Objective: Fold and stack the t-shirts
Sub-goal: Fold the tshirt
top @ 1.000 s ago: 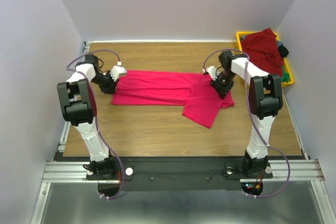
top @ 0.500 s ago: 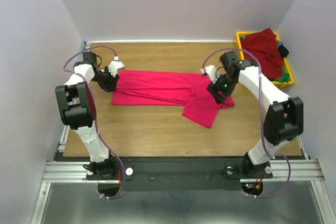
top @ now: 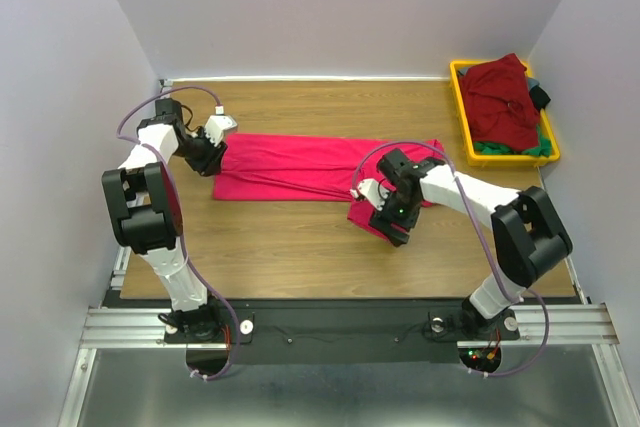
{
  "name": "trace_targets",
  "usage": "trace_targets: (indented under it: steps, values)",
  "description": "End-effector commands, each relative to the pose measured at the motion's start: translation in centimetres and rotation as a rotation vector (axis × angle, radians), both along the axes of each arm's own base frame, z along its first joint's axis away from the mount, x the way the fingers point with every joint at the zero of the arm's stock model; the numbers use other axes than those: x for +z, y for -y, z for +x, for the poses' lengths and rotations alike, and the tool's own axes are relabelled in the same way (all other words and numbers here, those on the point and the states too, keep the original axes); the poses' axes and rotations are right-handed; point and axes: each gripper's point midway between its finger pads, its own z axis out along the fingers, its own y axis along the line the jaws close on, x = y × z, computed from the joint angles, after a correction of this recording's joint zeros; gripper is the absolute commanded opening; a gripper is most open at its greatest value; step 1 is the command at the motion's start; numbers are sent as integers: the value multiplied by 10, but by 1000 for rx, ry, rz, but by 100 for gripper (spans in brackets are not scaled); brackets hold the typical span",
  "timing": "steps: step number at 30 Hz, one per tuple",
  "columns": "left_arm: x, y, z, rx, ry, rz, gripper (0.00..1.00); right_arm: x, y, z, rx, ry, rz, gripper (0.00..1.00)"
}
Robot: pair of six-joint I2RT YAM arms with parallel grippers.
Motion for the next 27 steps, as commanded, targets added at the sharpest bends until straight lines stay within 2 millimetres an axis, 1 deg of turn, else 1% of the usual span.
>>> trace_targets:
  steps: [1,3,6,7,9,10,12,13,14,15,16,17,18,19,20,21,22,23,24,25,26,27]
  values:
    - [22,6,-7,0,33,-25,48,-22,-7,6,-12,31,-25,72]
    - [24,6,-6,1,39,-31,48,-29,-6,5,-10,28,-44,70]
    - [28,7,-4,1,46,-34,48,-39,-4,7,-19,36,-76,65]
    - [29,7,-4,0,46,-36,47,-42,-2,9,-22,42,-89,54]
    - [36,11,-5,-10,54,-51,48,-43,-3,10,-23,51,-97,36]
    - [39,12,-5,-19,62,-58,48,-41,-3,12,-27,60,-97,18]
    - [51,20,-9,-45,87,-89,48,-32,-7,19,-31,89,-80,5]
    - [57,23,-11,-70,105,-99,47,-28,-9,21,-33,98,-72,1]
    - [65,29,-13,-100,121,-119,47,-25,-11,22,-28,103,-65,0]
    - [79,45,-23,-159,148,-167,48,-20,-13,25,-28,113,-55,1]
    - [84,55,-28,-192,163,-189,48,-19,-14,22,-27,99,-49,1]
    - [92,70,-34,-240,190,-223,47,-17,-15,21,-28,96,-42,1]
    - [87,96,-48,-314,181,-248,47,-16,-15,20,-28,93,-36,1]
    - [99,112,-59,-395,241,-246,47,-17,-15,18,-32,86,-35,1]
    - [106,129,-61,-453,305,-265,47,-17,-14,16,-34,81,-31,1]
    - [105,164,-89,-519,298,-306,47,-18,-13,12,-38,72,-28,0]
    - [107,179,-96,-544,334,-323,47,-18,-15,10,-41,64,-18,1]
    - [95,195,-103,-593,387,-326,51,-19,-15,8,-45,57,-15,1]
    - [93,207,-112,-639,422,-318,52,-20,-15,7,-52,49,-11,1]
    - [101,234,-133,-738,484,-318,52,-21,-15,6,-63,39,-9,1]
    - [90,242,-137,-759,528,-283,52,-20,-17,6,-70,32,2,1]
    - [89,250,-143,-784,556,-273,52,-19,-18,7,-79,29,10,0]
